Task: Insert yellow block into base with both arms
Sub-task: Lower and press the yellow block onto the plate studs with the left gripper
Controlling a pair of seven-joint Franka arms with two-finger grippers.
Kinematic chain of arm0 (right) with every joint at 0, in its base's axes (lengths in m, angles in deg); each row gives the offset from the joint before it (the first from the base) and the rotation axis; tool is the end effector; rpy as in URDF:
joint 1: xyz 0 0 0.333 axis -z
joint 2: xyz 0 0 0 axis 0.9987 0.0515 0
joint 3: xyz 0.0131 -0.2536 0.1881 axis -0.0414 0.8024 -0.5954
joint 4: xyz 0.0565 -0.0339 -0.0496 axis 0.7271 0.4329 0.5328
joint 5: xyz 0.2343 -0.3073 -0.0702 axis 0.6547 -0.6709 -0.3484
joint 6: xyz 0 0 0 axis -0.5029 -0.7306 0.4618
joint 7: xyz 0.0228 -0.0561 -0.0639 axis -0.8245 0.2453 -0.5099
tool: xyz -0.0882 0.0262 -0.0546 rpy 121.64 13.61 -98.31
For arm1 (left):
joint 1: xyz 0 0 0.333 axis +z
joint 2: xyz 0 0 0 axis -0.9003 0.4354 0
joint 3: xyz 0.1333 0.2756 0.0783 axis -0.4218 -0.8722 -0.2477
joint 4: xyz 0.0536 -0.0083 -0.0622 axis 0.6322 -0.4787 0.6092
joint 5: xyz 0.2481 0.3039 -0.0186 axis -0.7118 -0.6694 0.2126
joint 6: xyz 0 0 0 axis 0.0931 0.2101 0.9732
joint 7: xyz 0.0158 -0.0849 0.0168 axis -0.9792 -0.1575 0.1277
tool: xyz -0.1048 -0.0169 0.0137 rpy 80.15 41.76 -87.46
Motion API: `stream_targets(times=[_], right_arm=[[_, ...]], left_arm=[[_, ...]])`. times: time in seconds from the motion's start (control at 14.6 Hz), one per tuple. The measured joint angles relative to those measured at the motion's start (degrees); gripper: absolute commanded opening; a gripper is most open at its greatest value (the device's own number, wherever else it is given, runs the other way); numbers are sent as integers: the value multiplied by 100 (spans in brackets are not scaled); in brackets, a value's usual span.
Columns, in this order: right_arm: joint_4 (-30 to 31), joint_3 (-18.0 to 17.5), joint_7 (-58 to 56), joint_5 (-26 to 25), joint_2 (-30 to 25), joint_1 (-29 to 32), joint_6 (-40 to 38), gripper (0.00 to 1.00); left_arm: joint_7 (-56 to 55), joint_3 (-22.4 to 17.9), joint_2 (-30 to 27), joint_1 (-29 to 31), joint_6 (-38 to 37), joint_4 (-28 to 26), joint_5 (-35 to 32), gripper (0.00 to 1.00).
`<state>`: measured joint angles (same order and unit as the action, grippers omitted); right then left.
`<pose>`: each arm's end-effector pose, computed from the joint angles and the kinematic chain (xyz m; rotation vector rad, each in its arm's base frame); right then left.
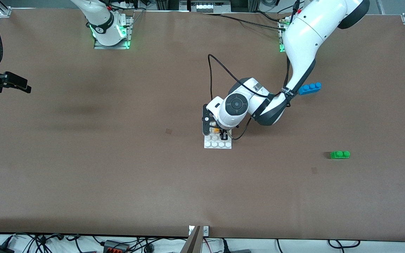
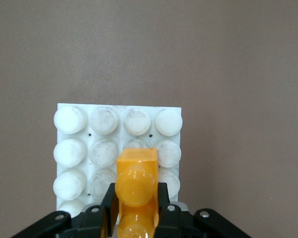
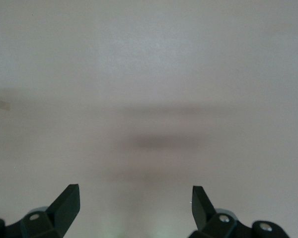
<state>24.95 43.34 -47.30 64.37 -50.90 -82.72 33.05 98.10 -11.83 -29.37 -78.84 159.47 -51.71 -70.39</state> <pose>0.5622 -0.0596 0.5686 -3.1267 0.0135 0.1425 0.5726 -0.4222 0.2268 2.1626 -2.0758 -0.0175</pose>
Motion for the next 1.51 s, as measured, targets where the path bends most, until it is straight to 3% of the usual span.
stream_targets(times=[0.48, 0.62, 0.68, 0.75, 1.1, 1.51], right_arm=[[0, -1, 0, 0, 0, 0, -7, 100], [0, -1, 0, 0, 0, 0, -8, 100], [0, -1, 0, 0, 0, 0, -8, 100], [0, -1, 0, 0, 0, 0, -9, 100], [0, -11, 0, 5, 0, -15, -22, 100], [0, -31, 0, 31, 0, -88, -23, 100]], left_arm=[[55, -1, 137, 0, 113, 106, 0, 1], [55, 1, 150, -22, 121, 111, 0, 7], [55, -2, 153, -42, 122, 112, -4, 31], [55, -3, 153, -56, 123, 113, -6, 98], [-42, -8, 147, -43, 40, 204, -2, 100], [-185, -9, 36, 67, -1746, 1314, 101, 100]])
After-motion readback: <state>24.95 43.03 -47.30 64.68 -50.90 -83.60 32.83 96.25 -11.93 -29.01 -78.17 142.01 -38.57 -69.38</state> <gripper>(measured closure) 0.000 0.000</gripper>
